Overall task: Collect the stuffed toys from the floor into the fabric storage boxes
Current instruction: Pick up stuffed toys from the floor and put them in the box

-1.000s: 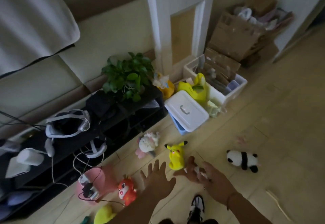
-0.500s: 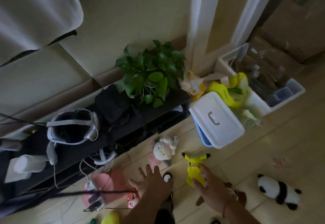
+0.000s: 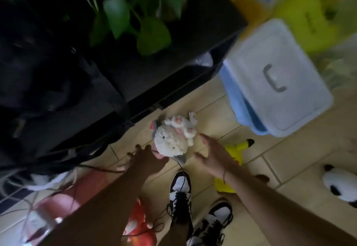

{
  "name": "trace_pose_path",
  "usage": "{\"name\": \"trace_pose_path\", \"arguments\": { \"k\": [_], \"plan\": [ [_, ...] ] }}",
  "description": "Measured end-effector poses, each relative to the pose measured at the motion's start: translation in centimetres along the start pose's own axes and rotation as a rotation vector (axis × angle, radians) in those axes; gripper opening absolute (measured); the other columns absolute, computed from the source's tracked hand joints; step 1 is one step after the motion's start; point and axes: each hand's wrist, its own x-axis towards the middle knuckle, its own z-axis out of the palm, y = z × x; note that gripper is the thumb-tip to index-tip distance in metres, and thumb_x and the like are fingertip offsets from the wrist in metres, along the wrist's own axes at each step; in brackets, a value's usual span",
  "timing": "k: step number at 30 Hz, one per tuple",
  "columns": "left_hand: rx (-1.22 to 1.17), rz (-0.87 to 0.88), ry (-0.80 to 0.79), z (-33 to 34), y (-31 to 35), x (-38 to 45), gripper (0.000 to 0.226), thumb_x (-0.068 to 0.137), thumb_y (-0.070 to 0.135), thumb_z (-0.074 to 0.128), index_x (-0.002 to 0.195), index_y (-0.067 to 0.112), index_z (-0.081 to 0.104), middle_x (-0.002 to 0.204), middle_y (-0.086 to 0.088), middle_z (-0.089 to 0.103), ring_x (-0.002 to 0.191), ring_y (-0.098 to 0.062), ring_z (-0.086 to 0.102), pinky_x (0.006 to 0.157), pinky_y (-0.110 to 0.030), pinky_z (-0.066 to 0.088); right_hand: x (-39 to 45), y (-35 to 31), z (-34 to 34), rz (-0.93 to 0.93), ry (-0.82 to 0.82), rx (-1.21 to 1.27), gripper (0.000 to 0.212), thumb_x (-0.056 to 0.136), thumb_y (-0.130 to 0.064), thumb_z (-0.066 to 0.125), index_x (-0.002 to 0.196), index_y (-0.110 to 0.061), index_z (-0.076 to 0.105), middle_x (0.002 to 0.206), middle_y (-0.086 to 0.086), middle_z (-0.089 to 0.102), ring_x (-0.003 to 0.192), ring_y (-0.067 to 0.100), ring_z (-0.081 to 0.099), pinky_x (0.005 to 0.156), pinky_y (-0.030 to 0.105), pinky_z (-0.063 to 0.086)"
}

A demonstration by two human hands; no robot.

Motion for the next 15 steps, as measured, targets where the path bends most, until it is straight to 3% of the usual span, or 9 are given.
{"name": "trace_pose_path", "arguments": {
  "k": [3,6,8,10,12,15],
  "plan": [
    [-0.075,0.005,-0.057,3.6,0.1,8.0,0.101,0.076,0.083,0.042,0.151,0.019,0.023,0.158,-0.018,0.019,0.141,-0.042,0.027,0.112,-0.05,0.032,8.9,2.0,3.4,-0.037,0.082,-0.071,0.067,0.083,-0.044,0.063,0.141,-0.023,0.038,0.136,0.009,0.048,0.12,0.029,0.053,0.1,0.039,0.046],
    [-0.31,0.053,-0.105,6.5,-0.2,12.6,0.083,0.081,0.074,0.046,0.138,0.015,0.047,0.135,-0.019,0.054,0.118,-0.034,0.055,0.099,-0.042,0.047,15.6,3.2,6.5,-0.028,0.077,-0.049,0.079,0.079,-0.047,0.065,0.145,-0.026,0.028,0.139,0.014,0.042,0.116,0.035,0.054,0.097,0.044,0.049],
    [-0.469,0.071,-0.072,7.8,-0.4,13.6,0.072,0.084,0.068,0.049,0.128,0.012,0.057,0.122,-0.016,0.063,0.107,-0.032,0.06,0.09,-0.038,0.048,17.9,4.4,8.2,-0.038,0.047,-0.1,0.08,0.08,-0.047,0.065,0.145,-0.022,0.025,0.134,0.014,0.05,0.111,0.033,0.057,0.091,0.042,0.052],
    [-0.585,0.054,-0.015,8.7,-0.5,13.5,0.063,0.088,0.058,0.054,0.129,0.011,0.056,0.124,-0.015,0.061,0.108,-0.031,0.059,0.089,-0.036,0.048,17.9,5.9,9.2,-0.021,0.121,-0.153,0.056,0.084,-0.036,0.063,0.132,-0.013,0.046,0.122,0.011,0.061,0.103,0.029,0.06,0.084,0.033,0.051],
    [-0.68,0.062,-0.029,9.2,0.1,11.8,0.063,0.087,0.053,0.058,0.136,0.014,0.05,0.132,-0.012,0.057,0.114,-0.03,0.057,0.093,-0.038,0.048,15.6,7.7,9.6,0.052,0.266,-0.015,0.035,0.08,-0.025,0.06,0.109,-0.006,0.063,0.109,0.011,0.067,0.096,0.029,0.062,0.072,0.029,0.044],
    [-0.836,0.03,-0.119,9.3,2.4,6.9,0.095,0.061,0.072,0.063,0.138,0.019,0.047,0.132,-0.009,0.058,0.114,-0.029,0.06,0.098,-0.044,0.049,8.8,9.6,9.3,0.173,0.409,0.253,0.021,0.07,-0.024,0.056,0.086,-0.012,0.062,0.089,0.006,0.065,0.086,0.027,0.06,0.068,0.024,0.038]
  ]
}}
